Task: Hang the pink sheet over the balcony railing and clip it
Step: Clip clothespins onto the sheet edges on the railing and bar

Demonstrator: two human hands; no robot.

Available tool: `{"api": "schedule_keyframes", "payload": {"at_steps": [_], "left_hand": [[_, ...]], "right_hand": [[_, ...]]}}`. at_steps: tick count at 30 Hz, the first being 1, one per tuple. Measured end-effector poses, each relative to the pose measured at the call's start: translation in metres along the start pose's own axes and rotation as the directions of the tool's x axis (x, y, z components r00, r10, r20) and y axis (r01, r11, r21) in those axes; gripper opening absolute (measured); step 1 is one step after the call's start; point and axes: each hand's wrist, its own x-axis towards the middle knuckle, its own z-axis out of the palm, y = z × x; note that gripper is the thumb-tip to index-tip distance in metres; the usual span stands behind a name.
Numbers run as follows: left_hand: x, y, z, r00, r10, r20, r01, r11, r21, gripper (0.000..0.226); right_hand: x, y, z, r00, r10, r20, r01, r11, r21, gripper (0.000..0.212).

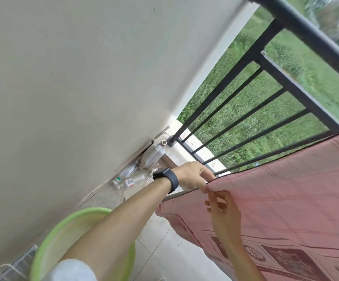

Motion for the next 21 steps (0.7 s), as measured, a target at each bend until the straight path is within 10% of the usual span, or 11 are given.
{"api": "schedule_keyframes", "payload": {"at_steps": [21], "left_hand": [[-0.016, -0.014, 0.022, 0.922, 0.132, -0.363, -0.082, 0.985, 0.151, 0.032]], "right_hand": [[-0.010, -0.040, -0.027, 0.991, -0.089, -0.097, 0.072, 0.983, -0.166, 0.020]]}}
